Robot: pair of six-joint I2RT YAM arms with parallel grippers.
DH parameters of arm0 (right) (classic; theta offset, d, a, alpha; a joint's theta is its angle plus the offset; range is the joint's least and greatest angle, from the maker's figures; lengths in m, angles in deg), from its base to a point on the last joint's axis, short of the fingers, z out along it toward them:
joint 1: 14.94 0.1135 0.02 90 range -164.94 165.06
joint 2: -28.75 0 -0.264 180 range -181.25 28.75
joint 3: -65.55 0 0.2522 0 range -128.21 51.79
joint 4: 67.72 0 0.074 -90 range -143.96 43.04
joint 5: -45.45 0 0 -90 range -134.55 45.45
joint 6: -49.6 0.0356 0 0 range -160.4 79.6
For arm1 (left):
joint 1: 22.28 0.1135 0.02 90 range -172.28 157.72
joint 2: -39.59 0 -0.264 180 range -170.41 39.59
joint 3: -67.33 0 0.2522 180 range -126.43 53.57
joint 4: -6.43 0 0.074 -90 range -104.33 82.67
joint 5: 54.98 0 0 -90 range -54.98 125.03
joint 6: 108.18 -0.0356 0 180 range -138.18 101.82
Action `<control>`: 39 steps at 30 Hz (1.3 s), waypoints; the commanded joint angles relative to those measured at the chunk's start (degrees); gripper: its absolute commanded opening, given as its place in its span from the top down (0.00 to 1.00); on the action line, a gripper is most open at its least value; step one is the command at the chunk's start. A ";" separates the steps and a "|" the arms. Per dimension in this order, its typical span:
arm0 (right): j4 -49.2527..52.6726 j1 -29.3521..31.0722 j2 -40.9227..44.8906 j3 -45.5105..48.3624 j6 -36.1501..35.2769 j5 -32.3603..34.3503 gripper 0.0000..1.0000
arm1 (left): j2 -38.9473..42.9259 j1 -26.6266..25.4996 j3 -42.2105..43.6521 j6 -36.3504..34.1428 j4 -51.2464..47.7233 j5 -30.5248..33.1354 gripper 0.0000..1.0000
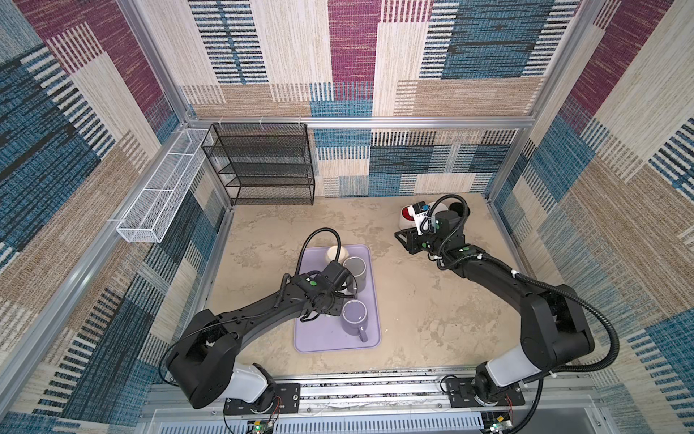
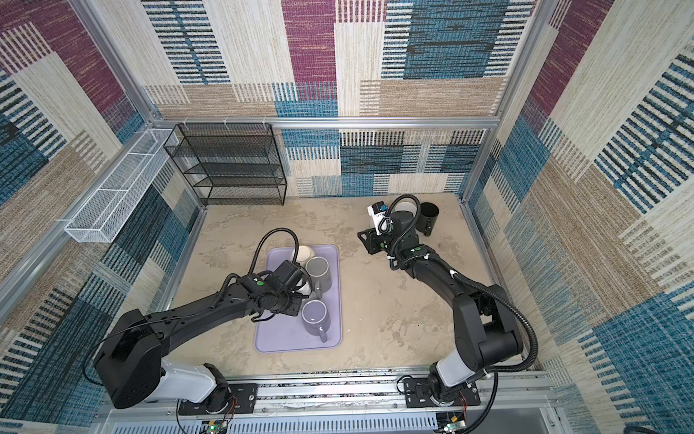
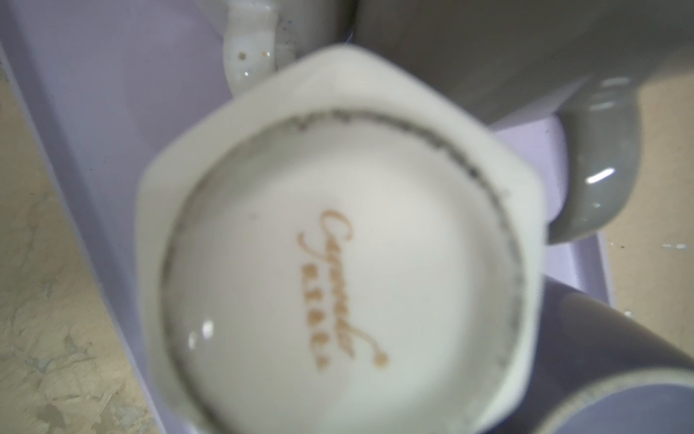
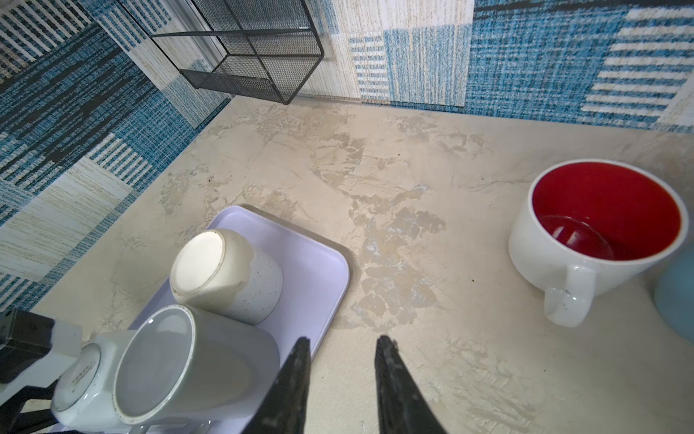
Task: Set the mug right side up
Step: 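Lower the left gripper onto the upside-down octagonal white mug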
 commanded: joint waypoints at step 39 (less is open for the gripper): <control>-0.84 0.02 1.28 0.41 -0.41 0.40 0.68 | -3.68 0.18 -2.87 -2.69 -3.82 5.20 0.79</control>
